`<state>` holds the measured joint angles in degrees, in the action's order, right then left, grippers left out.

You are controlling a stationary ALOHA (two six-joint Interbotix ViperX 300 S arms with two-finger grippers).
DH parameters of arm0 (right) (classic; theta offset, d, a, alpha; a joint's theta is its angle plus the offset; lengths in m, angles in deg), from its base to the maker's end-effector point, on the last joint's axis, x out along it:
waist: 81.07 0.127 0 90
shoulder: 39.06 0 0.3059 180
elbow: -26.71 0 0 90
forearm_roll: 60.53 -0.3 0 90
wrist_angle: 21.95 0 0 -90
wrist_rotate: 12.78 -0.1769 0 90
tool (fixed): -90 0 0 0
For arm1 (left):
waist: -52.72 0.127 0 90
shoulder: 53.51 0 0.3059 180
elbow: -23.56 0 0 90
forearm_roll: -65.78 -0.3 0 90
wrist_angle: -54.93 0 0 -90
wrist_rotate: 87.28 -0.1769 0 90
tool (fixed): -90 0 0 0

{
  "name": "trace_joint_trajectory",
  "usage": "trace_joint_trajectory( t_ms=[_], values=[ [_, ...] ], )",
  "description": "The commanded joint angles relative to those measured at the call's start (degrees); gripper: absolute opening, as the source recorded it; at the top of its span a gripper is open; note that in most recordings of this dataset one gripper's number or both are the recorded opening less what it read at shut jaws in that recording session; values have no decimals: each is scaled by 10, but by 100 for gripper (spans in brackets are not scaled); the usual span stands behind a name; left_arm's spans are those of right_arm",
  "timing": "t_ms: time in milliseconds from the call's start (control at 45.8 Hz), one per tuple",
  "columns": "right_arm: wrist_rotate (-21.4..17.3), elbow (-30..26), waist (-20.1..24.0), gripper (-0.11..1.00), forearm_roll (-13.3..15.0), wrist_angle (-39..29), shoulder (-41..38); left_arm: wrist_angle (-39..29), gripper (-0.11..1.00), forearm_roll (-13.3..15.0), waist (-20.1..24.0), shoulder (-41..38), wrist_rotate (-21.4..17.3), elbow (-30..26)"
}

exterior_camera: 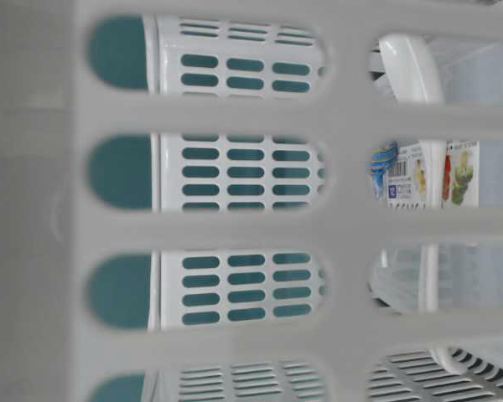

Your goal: Pick up the chinese spoon from the shopping basket with the left arm.

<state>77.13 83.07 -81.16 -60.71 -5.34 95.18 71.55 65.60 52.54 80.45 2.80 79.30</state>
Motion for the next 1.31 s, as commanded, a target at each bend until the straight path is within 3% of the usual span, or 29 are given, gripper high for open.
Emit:
trace_joint_trajectory(
  t_ms=[0,87,218,634,743,939,1071,1158,1289],
  values=[
    [-4,-11,-3,0,-3,5,-4,-41,6,-24,0,-10,11,-54],
    [-9,-11,0,0,-4,-2,-4,-134,0,-24,0,-26,8,-101],
    [-17,-14,-1,0,-4,-10,-4,-281,0,-24,-5,-69,5,-185],
    [-46,-22,-4,2,-5,-56,-4,-486,0,-24,-30,-245,3,-394],
    [-47,-25,-3,18,-5,-62,-3,-539,0,-24,-31,-309,4,-446],
    [-47,-26,-3,62,-5,-62,-3,-599,0,-24,-31,-409,4,-532],
    [-47,-26,-4,67,-5,-61,-3,-607,1,-24,-33,-461,4,-565],
    [-47,-26,-4,67,-5,-61,-3,-621,15,-24,-35,-496,8,-592],
    [-47,-26,-5,67,-5,-62,-2,-682,55,-24,-40,-551,8,-633]
  ],
)
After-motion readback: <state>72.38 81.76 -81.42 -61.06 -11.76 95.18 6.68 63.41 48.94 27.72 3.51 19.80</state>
